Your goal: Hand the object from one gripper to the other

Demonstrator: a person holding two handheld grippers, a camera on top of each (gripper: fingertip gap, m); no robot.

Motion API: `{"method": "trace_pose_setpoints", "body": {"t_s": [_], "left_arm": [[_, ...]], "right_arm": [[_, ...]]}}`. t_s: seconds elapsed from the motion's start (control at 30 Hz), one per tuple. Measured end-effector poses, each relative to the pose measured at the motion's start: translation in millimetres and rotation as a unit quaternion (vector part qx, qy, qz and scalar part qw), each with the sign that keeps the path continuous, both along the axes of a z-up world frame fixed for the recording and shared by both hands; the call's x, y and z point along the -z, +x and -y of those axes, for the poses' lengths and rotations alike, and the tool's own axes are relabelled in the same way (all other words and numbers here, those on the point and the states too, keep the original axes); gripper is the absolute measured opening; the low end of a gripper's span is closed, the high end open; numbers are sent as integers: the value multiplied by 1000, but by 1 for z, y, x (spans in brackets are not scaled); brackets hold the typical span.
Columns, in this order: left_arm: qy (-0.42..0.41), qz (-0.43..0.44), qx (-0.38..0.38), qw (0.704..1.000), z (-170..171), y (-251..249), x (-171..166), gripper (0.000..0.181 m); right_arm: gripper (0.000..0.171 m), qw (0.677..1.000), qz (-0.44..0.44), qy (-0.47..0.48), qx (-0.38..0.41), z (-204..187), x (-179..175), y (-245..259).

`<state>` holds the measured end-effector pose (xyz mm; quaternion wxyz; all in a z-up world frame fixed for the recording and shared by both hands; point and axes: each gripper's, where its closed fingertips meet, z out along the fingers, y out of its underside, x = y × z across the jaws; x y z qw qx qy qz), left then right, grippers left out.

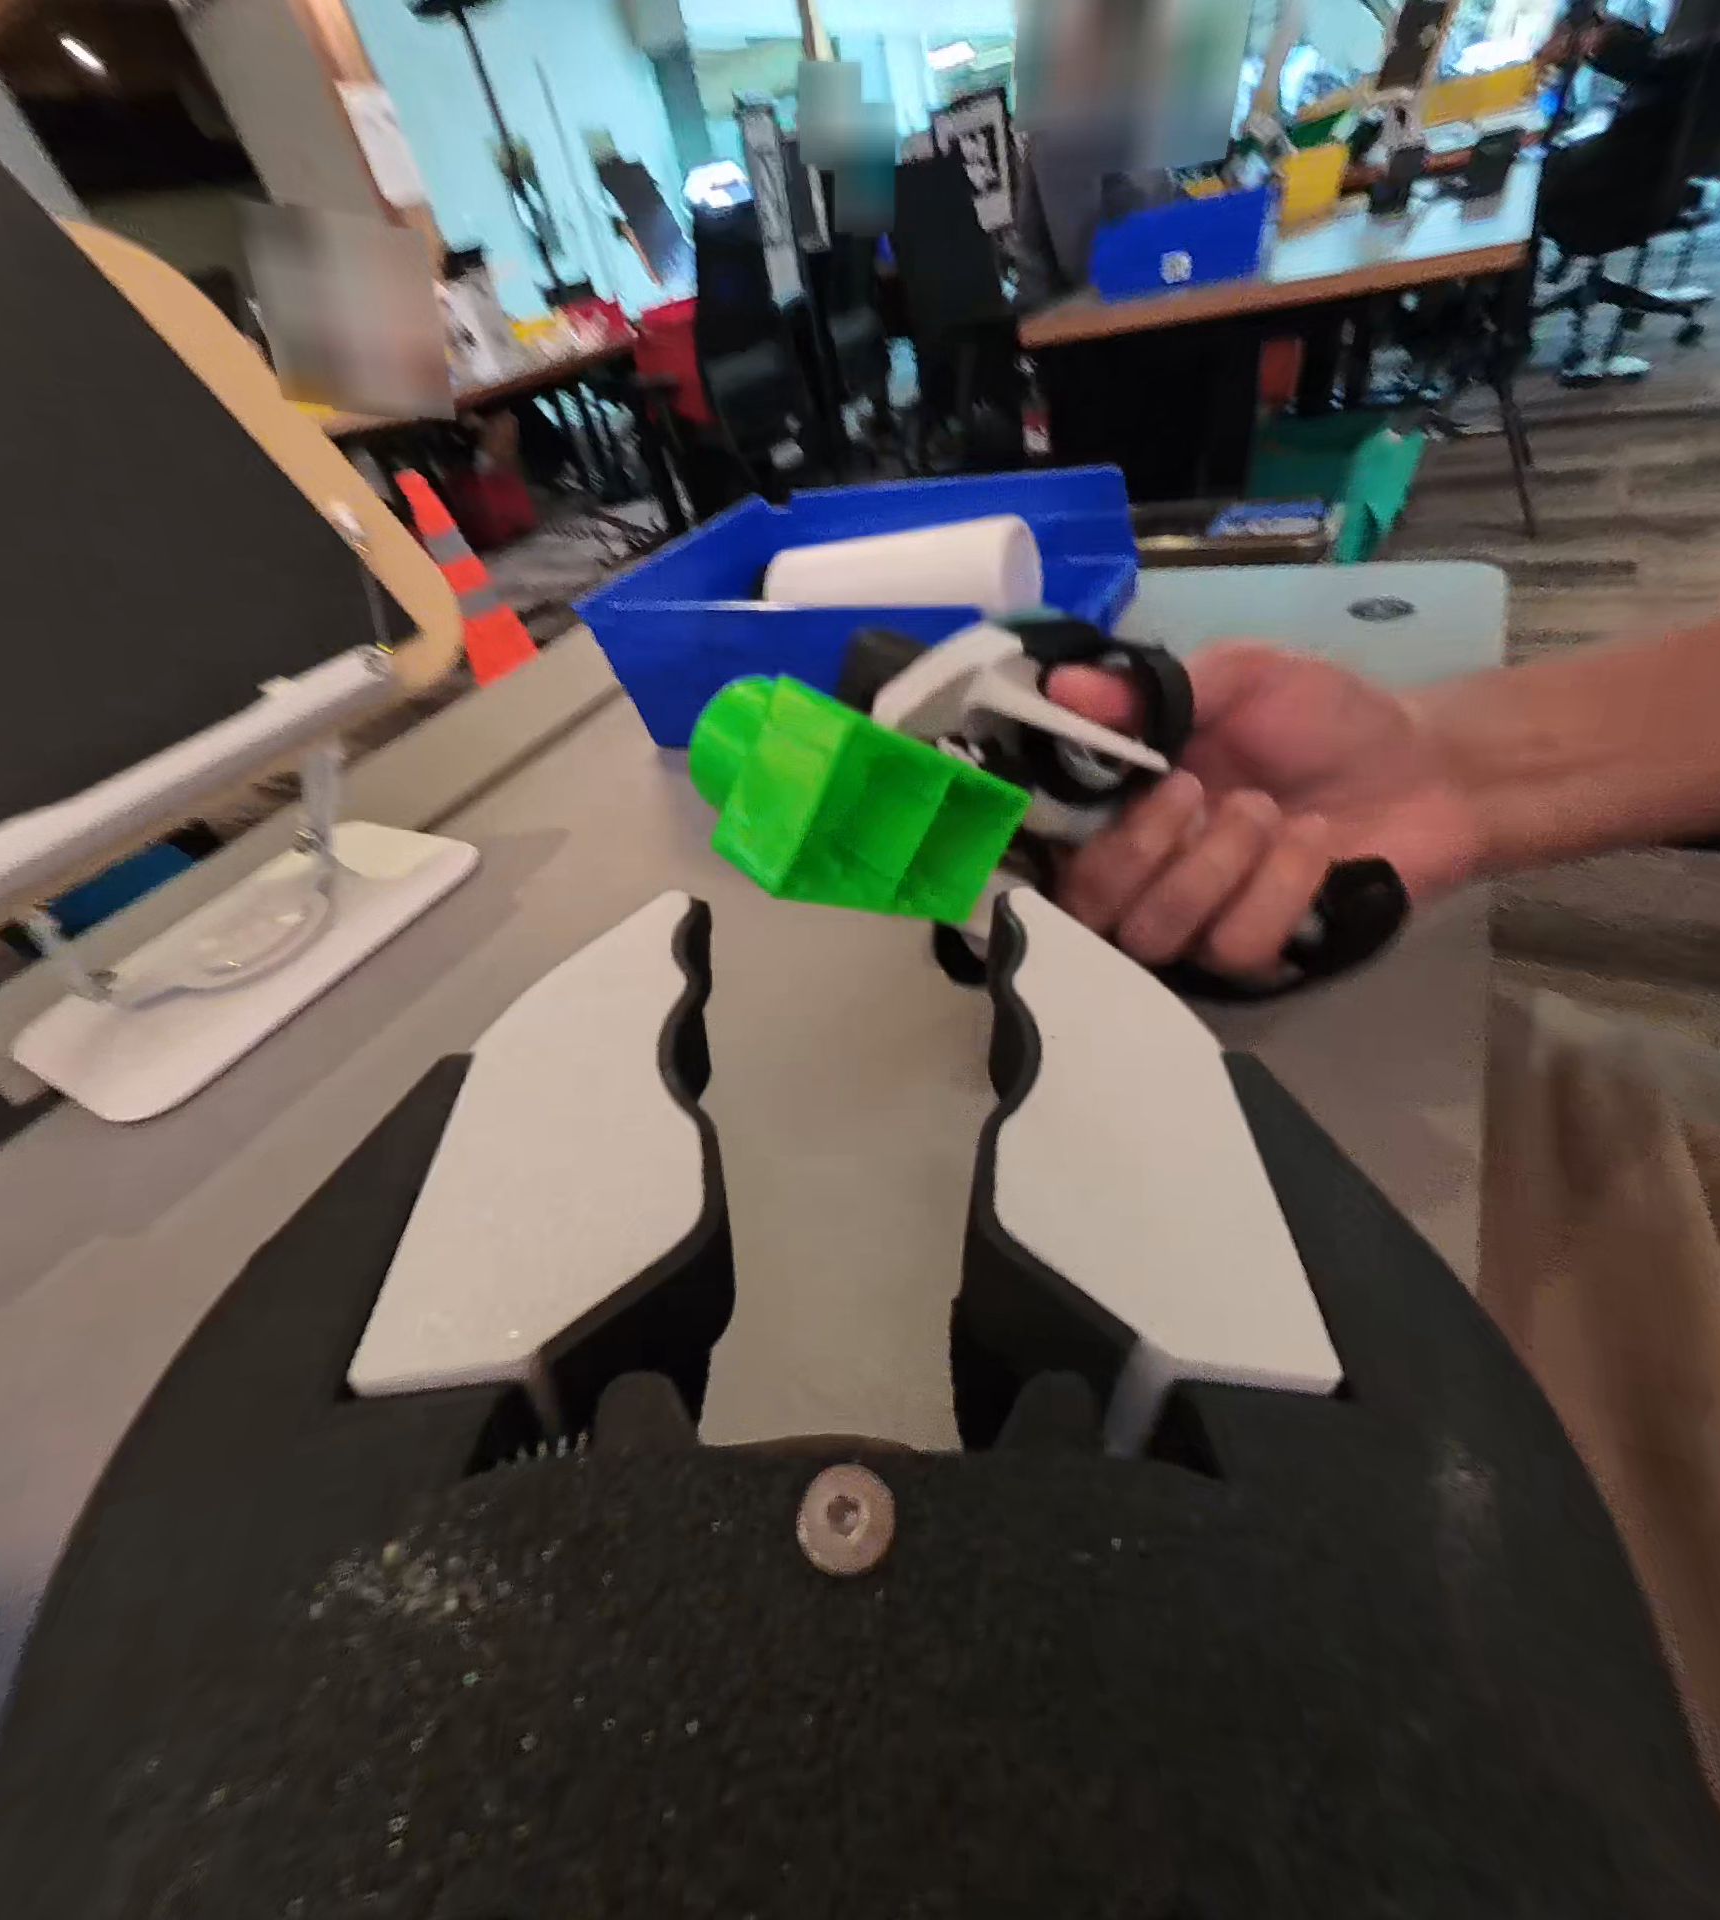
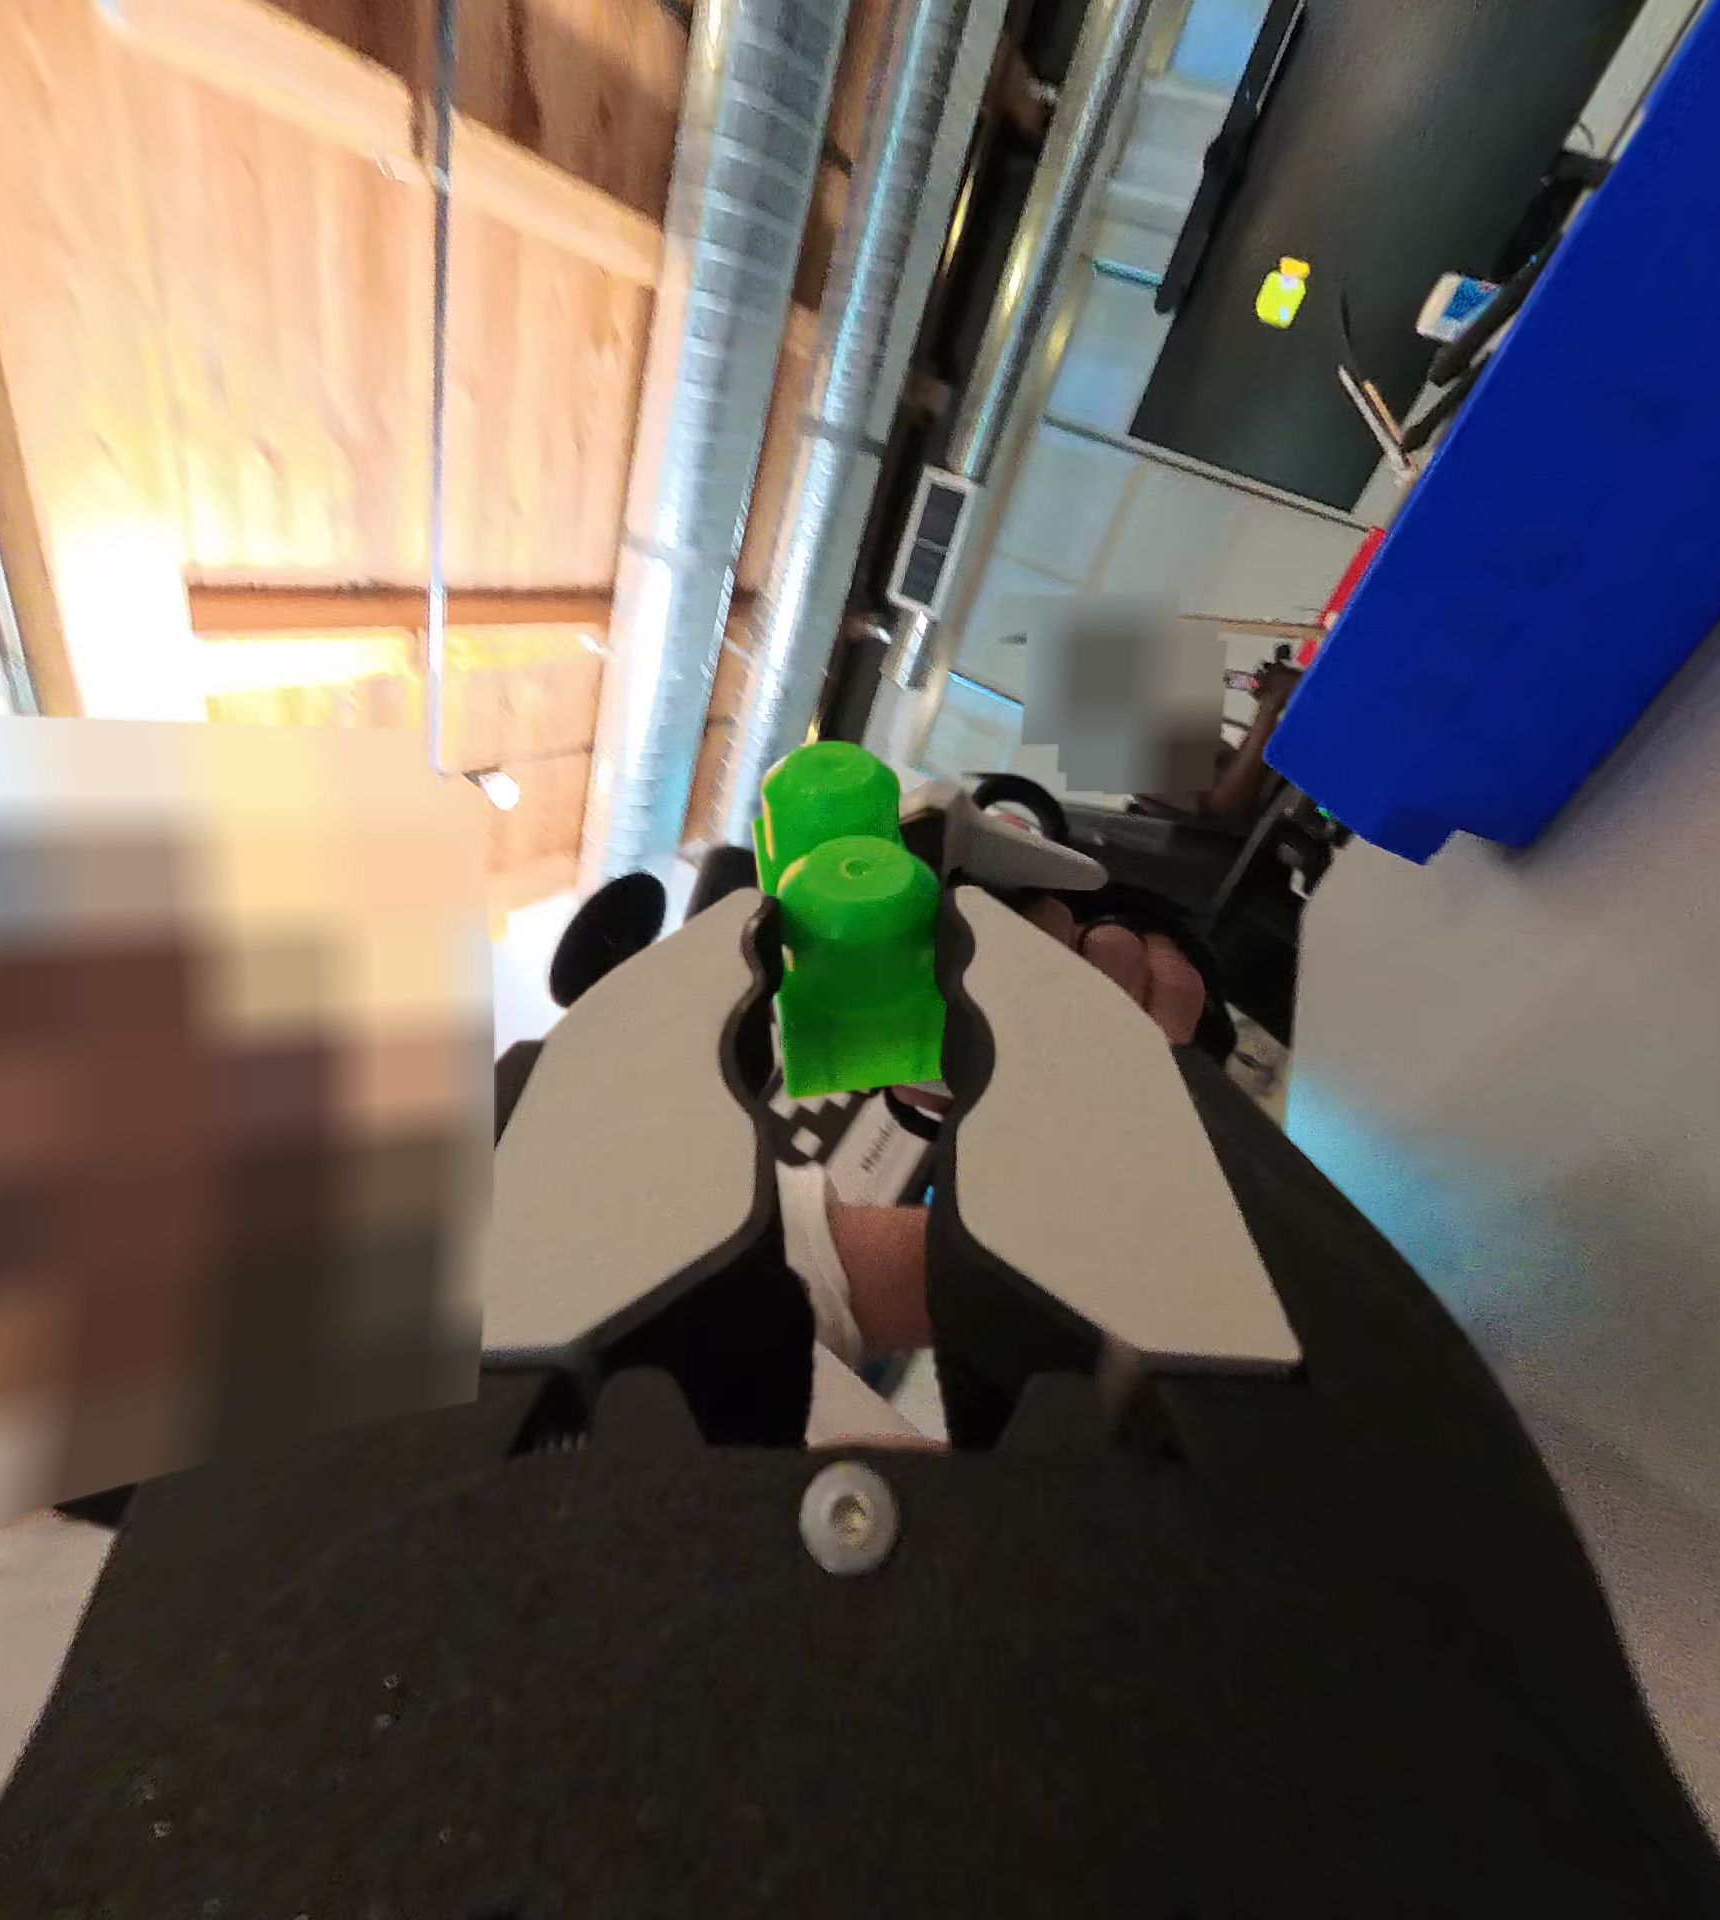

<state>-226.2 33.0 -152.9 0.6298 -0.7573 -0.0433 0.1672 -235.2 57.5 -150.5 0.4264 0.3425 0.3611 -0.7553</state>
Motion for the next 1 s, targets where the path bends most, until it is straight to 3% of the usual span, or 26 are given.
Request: {"method": "trace_pose_setpoints", "body": {"t_s": [0.27, 0.4, 0.5, 0.67, 0.8, 0.93, 1.0], "left_arm": [[-27, -101, -88, 991, 10, -11, -7, 26], [-65, -143, -132, 979, 16, -22, -2, 4], [-85, -154, -156, 972, 20, -29, 0, 2], [-77, -85, -160, 980, 29, -41, 8, 1], [-10, 31, -121, 992, 32, -47, 9, 1], [140, 172, -9, 975, 31, -36, -14, 1], [168, 239, 10, 956, 33, -38, -11, 1]], "right_arm": [[28, 997, 73, -29, -4, 14, 16, -2], [29, 997, 78, -11, -14, 22, 22, 2], [30, 998, 60, 16, -17, 28, 24, 5], [42, 987, -58, 134, 62, 14, 25, -5], [57, 930, -198, 266, 156, -3, 27, -16], [74, 908, -282, 225, 213, -9, 3, -11], [73, 885, -337, 208, 246, -10, -10, -4]]}}
